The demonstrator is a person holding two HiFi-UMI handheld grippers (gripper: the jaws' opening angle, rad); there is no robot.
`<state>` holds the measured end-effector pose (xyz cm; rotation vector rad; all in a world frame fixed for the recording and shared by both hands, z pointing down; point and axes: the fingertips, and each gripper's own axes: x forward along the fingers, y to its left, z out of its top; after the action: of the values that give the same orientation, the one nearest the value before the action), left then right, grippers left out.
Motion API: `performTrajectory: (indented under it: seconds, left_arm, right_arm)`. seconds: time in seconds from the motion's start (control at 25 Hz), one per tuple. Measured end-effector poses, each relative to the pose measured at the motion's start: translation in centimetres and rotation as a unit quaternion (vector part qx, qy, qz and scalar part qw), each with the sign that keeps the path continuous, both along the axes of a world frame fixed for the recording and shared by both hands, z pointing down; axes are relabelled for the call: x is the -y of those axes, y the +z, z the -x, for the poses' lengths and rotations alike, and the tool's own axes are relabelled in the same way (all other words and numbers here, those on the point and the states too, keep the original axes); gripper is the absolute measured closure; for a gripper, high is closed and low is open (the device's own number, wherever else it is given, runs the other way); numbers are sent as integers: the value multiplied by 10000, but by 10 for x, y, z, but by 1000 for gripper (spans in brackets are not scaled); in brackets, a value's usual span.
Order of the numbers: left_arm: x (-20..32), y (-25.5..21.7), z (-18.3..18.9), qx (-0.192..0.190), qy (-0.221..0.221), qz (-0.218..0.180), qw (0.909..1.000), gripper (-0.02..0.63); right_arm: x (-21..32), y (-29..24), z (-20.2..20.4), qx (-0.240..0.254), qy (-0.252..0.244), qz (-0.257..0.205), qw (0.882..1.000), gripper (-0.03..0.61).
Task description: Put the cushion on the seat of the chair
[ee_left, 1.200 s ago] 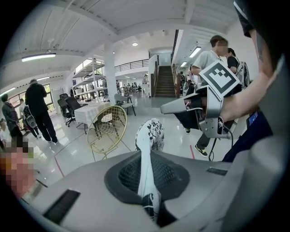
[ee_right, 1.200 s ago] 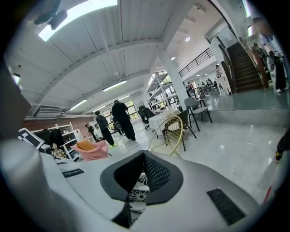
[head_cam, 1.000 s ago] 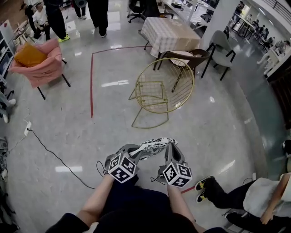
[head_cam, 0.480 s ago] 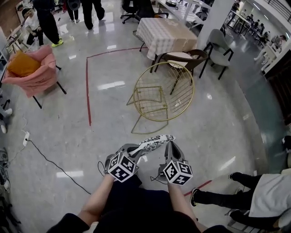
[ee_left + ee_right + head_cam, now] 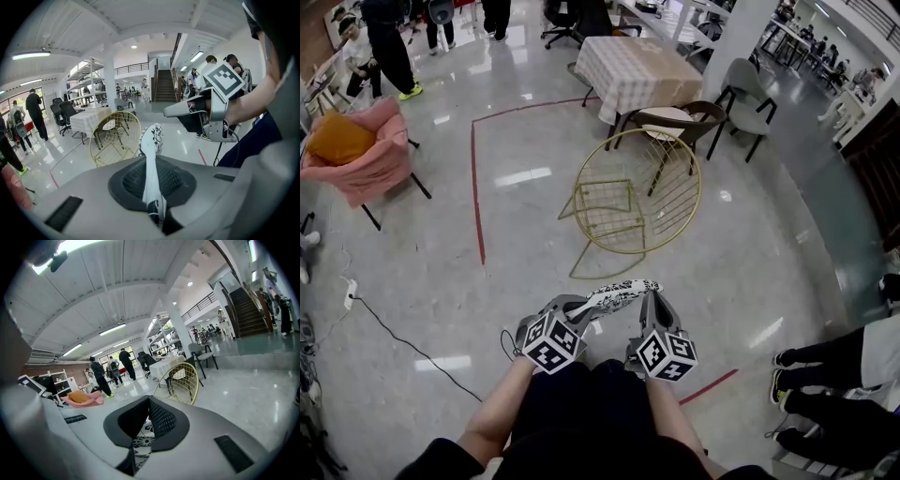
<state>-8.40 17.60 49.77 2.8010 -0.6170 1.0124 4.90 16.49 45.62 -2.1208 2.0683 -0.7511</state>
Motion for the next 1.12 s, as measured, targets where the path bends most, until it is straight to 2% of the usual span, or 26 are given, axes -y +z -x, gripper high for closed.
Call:
performTrajectory:
  seconds: [0.4, 0.68, 1.12]
  left_arm:
    - [7, -10, -1, 7, 179, -217, 9996, 583]
    - [17, -8, 1, -37, 134, -135, 9998, 583]
    - [69, -6, -21, 70, 168, -170, 9997, 583]
  right_arm:
    - [-2, -10, -6, -114, 127, -6, 9999, 575]
    - [9, -11, -4, -235, 23, 21, 9997, 575]
    - [51, -1, -29, -91, 120, 104, 9998, 575]
